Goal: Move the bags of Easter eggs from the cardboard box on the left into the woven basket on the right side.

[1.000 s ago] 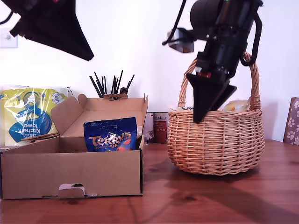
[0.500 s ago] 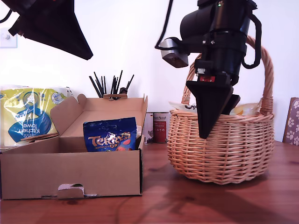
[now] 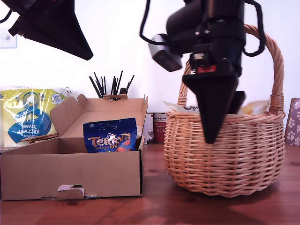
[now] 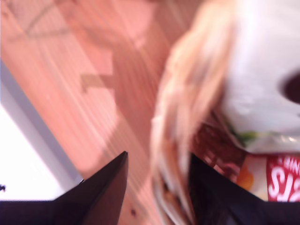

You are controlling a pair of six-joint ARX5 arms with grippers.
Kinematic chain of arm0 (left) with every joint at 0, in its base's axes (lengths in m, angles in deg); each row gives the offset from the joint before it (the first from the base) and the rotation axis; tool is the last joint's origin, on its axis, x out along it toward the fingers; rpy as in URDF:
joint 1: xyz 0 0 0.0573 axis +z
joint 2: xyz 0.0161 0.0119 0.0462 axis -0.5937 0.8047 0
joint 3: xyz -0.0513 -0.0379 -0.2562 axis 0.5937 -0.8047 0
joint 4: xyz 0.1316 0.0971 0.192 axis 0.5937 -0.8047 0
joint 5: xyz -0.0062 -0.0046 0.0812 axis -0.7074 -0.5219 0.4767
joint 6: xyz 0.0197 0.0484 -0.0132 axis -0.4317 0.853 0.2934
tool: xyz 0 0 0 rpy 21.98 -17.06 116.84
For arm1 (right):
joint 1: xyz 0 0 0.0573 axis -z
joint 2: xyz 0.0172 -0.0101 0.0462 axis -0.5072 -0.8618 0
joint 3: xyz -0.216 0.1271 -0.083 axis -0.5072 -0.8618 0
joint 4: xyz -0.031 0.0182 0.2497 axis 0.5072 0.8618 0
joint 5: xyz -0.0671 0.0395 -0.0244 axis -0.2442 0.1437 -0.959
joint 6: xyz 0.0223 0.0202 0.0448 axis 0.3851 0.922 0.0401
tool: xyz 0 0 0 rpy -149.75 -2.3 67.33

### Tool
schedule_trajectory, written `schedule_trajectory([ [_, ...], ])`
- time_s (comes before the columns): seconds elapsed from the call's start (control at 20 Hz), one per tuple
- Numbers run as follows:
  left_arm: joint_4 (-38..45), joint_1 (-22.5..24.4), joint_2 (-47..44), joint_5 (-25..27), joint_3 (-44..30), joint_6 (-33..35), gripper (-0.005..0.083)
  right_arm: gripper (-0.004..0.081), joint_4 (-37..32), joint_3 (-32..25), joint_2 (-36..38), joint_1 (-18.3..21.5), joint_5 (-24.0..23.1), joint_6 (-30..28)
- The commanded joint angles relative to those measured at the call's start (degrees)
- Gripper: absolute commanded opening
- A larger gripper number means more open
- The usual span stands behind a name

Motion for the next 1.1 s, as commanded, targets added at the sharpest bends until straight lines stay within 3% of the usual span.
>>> schedule_trajectory([
  [0.0, 0.2, 0.1, 0.1, -0.1, -0.7, -0.3, -0.0019, 0.0336, -1.5, 0.3, 1.2, -0.2, -1.4, 0.1],
  [0.25, 0.5, 0.1, 0.1, -0.1, -0.7, -0.4, -0.0019, 0.0371, -2.4, 0.3, 2.2, 0.9, -6.9, 0.1],
  [0.65, 1.3, 0.1, 0.1, -0.1, -0.7, -0.4, -0.0019, 0.037, -5.3, 0.3, 13.2, 1.3, -8.0, 0.3],
  [0.8, 1.9, 0.1, 0.1, -0.1, -0.7, -0.4, -0.0019, 0.0367, -5.8, 0.3, 18.5, 0.9, -6.8, 3.1],
  [0.9, 2.7, 0.1, 0.1, -0.1, -0.7, -0.4, -0.0019, 0.0281, -5.8, 0.3, 21.4, 0.2, -3.1, 6.6],
  [1.0, 3.0, 0.2, 0.1, -0.1, -0.7, -0.3, -0.0019, 0.0063, -6.7, 0.3, 23.4, -0.4, -1.2, 9.7],
  [1.05, 3.1, 0.3, 0.1, -0.1, -0.7, -0.3, -0.0019, -0.0007, -8.2, 0.2, 24.2, -1.0, -1.3, 11.8],
])
